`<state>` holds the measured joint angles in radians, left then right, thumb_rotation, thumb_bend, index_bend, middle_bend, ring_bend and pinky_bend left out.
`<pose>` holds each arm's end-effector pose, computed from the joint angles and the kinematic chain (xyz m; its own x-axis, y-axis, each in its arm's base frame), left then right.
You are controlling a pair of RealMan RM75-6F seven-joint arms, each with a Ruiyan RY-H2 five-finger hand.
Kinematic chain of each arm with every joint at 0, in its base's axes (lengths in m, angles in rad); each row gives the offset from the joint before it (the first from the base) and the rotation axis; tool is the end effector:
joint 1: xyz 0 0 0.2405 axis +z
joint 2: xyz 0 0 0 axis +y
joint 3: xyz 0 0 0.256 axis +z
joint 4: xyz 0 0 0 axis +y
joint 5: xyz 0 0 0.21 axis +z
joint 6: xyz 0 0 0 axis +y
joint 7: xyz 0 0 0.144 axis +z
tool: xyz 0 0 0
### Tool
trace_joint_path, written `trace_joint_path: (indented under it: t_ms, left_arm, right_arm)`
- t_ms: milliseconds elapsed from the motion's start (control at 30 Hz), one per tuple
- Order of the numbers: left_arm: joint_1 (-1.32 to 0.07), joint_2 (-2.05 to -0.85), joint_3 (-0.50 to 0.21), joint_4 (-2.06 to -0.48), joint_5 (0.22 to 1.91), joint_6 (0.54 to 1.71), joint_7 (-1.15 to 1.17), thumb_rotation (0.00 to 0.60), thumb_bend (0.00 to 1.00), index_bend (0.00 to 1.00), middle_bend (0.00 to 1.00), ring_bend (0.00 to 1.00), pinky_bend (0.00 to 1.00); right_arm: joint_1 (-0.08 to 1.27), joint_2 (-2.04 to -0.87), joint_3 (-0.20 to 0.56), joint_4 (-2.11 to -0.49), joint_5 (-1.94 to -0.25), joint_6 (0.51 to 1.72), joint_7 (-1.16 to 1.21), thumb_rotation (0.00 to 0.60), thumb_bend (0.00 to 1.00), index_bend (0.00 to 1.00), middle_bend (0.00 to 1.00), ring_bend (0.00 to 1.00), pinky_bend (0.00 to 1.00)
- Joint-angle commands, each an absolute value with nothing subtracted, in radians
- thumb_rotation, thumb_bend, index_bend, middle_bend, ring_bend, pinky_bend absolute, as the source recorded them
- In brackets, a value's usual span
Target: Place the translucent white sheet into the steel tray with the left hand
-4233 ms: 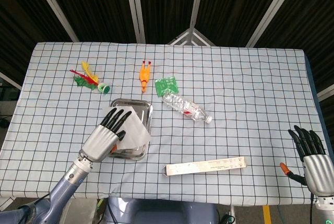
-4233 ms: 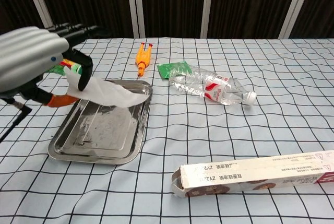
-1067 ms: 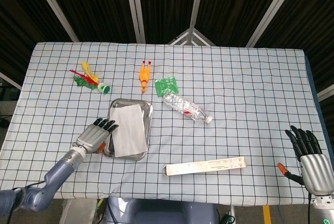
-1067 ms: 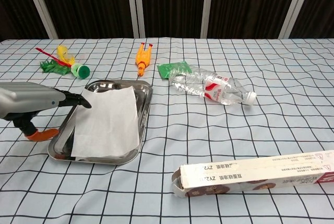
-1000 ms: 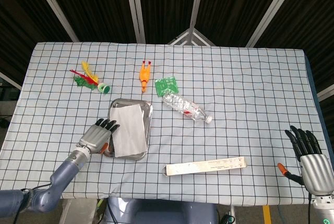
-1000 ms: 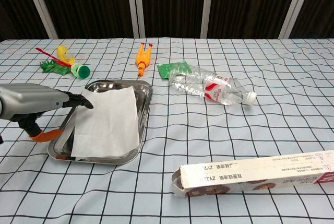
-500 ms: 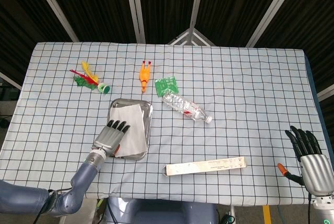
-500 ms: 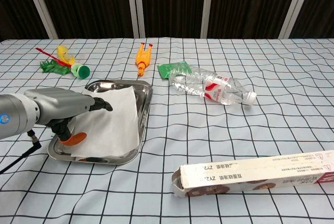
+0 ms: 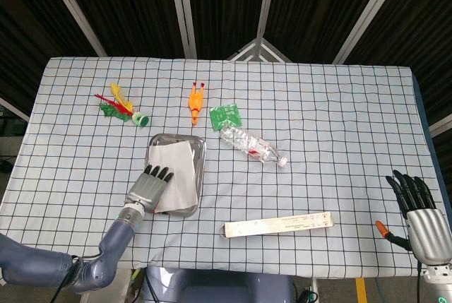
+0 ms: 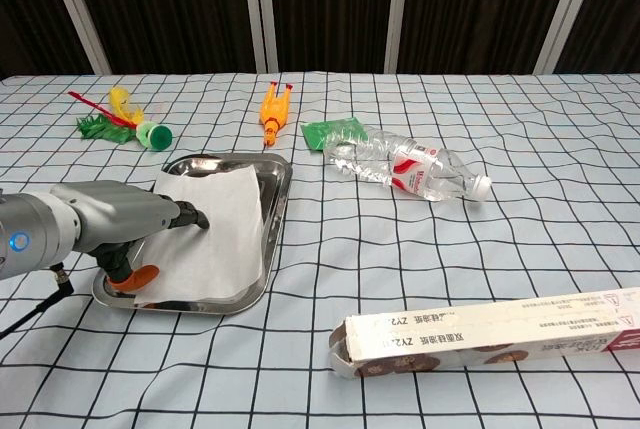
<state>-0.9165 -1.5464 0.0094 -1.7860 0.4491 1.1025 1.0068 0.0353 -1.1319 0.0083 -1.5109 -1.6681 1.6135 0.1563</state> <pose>-0.1511 0.2842 -0.0457 0.7251 0.4853 0.4886 0.6771 -0.3732 -0.6342 -0.3112 -0.1560 0.1647 0.3309 0.0468 0.9425 -0.9326 -0.1364 0.3342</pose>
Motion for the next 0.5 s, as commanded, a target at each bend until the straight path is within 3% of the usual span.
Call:
trace_joint_path:
  t_ms: [33, 500]
  left_arm:
    - [-0.926, -1.544, 0.027, -1.78, 0.466, 1.098, 1.021, 0.6, 0.58, 0.0, 0.0, 0.0, 0.0]
    - [-0.942, -1.537, 0.108, -1.723, 0.637, 1.087, 1.06, 0.6, 0.58, 0.0, 0.0, 0.0, 0.0]
  right_arm:
    - [0.035, -1.132, 0.008, -1.51, -1.669, 1.614, 0.158, 0.6, 0.29, 0.0, 0.0, 0.0, 0.0]
    - [0.035, -1.132, 0.008, -1.513, -1.668, 1.614, 0.156, 0.6, 0.29, 0.0, 0.0, 0.0, 0.0]
